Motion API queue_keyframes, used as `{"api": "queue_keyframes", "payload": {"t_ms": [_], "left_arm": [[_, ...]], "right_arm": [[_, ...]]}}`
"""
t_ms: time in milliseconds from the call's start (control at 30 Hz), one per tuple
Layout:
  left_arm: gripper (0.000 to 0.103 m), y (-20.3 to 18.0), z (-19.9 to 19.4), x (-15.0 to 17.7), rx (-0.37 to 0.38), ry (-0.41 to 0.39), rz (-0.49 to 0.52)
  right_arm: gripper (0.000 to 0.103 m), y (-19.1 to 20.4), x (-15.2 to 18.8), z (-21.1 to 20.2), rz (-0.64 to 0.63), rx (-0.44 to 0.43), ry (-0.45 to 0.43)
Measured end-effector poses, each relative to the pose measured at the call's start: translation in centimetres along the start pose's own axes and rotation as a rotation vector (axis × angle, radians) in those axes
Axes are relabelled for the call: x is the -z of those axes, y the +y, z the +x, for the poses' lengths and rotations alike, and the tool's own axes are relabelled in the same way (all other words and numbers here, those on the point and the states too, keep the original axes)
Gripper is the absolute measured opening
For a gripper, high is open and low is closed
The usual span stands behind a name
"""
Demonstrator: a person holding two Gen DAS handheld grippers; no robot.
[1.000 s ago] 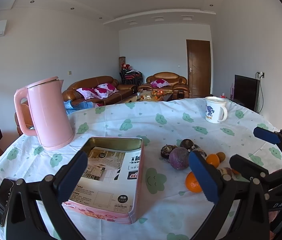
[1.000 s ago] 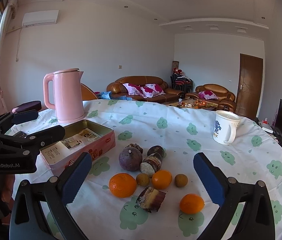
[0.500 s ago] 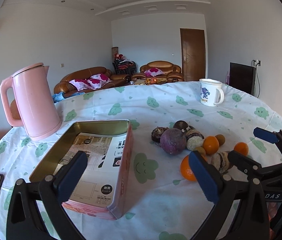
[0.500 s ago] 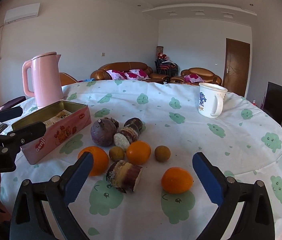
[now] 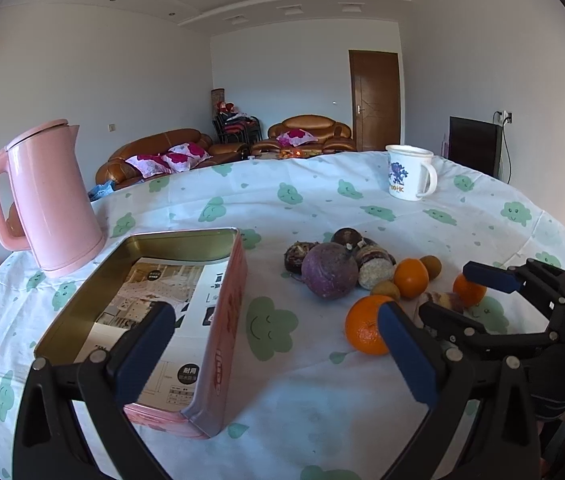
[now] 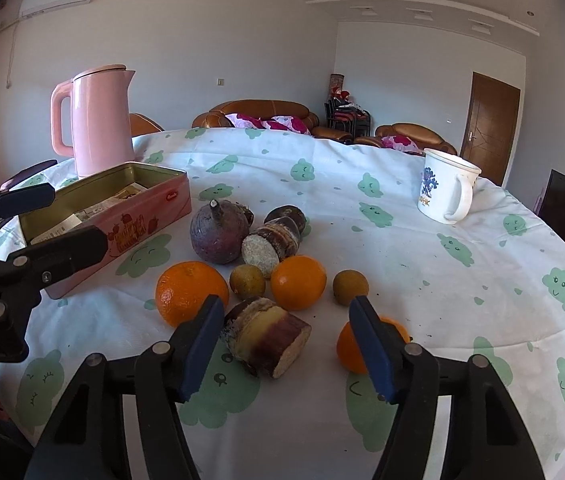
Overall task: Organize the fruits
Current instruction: 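Reach the right tool to the cut brown chunk and close on it, then grasp a mandarin with the left tool while the right tool holds the brown chunk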
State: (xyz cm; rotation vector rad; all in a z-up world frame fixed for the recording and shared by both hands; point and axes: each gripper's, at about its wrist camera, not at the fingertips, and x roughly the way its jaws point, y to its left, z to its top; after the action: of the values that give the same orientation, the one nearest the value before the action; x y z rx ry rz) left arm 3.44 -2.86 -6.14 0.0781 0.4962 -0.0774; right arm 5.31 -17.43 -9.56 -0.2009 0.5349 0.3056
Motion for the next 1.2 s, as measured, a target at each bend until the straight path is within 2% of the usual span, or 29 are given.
{"api": "queue_keyframes", "payload": {"t_ms": [133,333,467,500,533,700,800,967,1200], "left_arm": [[0.102,0.1,0.1,0.0,0.004,0.003,-0.004],[0.100,0.0,-0.1,0.0,0.018,-0.001,0.001],[0.099,-0.4,0.0,0.0,0.033,0.001,0.007],[0.098,-0.5,0.1,0.0,0.042,0.004,0.008],[0.096,-0.6,0.2,0.0,0.048,0.008,0.009],[0.092,-0.7,0.6,-0.1,0.069,0.025,0.006],[0.086,-1.0,1.0,-0.3,0.097,0.042,0.000],[0.082,-2.2,2.1,-0.7,0.122,0.080,0.016],[0.081,-4.1,4.1,-1.1,0.165,0.157,0.058]], "right_arm": [[0.058,-0.1,0.0,0.0,0.004,-0.025,0.003],[0.058,0.5,0.2,0.2,-0.022,-0.056,0.028],[0.058,1.0,0.4,1.0,-0.058,-0.092,0.094],[0.051,1.1,0.5,0.9,-0.061,-0.096,0.088],[0.048,1.0,0.5,0.9,-0.056,-0.098,0.084],[0.048,0.6,0.5,0.5,-0.031,-0.120,0.059],[0.048,-0.1,0.3,-0.2,0.003,-0.120,0.015],[0.048,-1.1,-0.3,-1.6,0.029,-0.042,-0.067],[0.048,-2.9,-0.5,-1.9,0.066,0.010,-0.097]]}}
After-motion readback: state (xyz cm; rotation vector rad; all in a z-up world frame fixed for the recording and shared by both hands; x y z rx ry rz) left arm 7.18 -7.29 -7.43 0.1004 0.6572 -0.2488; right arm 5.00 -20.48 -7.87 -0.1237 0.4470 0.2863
